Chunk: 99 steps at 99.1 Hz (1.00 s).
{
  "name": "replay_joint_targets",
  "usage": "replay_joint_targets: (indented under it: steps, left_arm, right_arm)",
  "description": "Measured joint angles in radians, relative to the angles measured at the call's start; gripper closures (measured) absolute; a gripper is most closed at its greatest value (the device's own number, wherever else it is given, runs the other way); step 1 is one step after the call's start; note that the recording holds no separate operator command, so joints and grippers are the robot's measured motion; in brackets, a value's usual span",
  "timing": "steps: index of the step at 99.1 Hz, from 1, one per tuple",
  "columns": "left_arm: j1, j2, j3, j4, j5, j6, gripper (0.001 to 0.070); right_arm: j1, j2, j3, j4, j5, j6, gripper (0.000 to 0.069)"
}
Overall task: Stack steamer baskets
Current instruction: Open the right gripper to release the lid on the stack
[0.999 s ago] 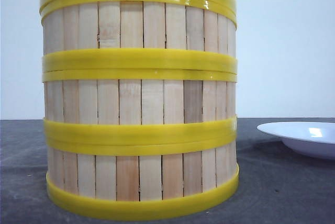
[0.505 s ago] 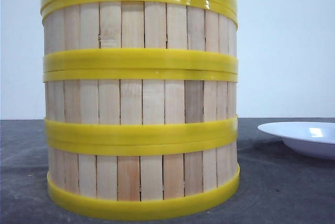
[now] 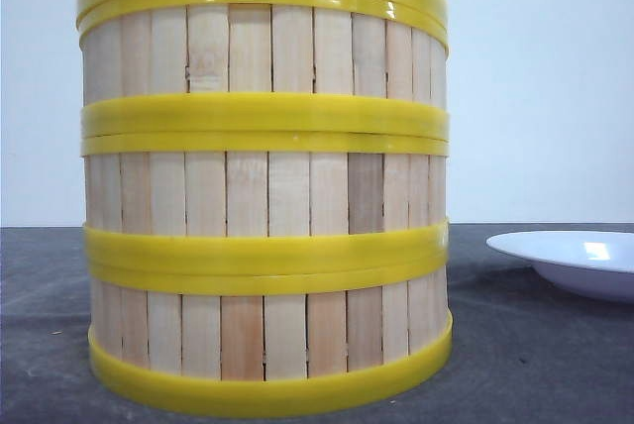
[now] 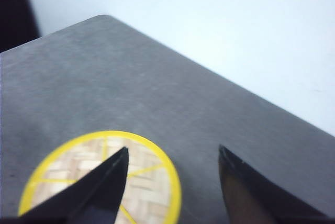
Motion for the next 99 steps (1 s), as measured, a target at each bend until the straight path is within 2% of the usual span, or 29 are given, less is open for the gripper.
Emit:
replay_joint_targets:
  steps: [23, 57, 70, 99]
  left_arm:
    - [0.000, 0.000, 0.000, 0.031, 0.000, 0.002, 0.0434]
    - [0.000, -0.051, -0.129, 0.090, 0.016, 0.021, 0.0434]
    - [0.000, -0.082, -0.164, 0.093, 0.016, 0.021, 0.0434]
    - [0.000, -0.081, -0.164, 0.095, 0.016, 0.021, 0.0434]
  right_arm:
    - [0.024, -0.137, -0.113, -0.051, 0.077, 0.011, 0.0360]
    - [0.024, -0.443, -0.605, 0.050, 0.124, 0.138, 0.0360]
    - [0.024, -0.512, -0.734, 0.051, 0.124, 0.186, 0.0355]
    - [0.024, -0.520, -0.762, 0.088, 0.124, 0.212, 0.0335]
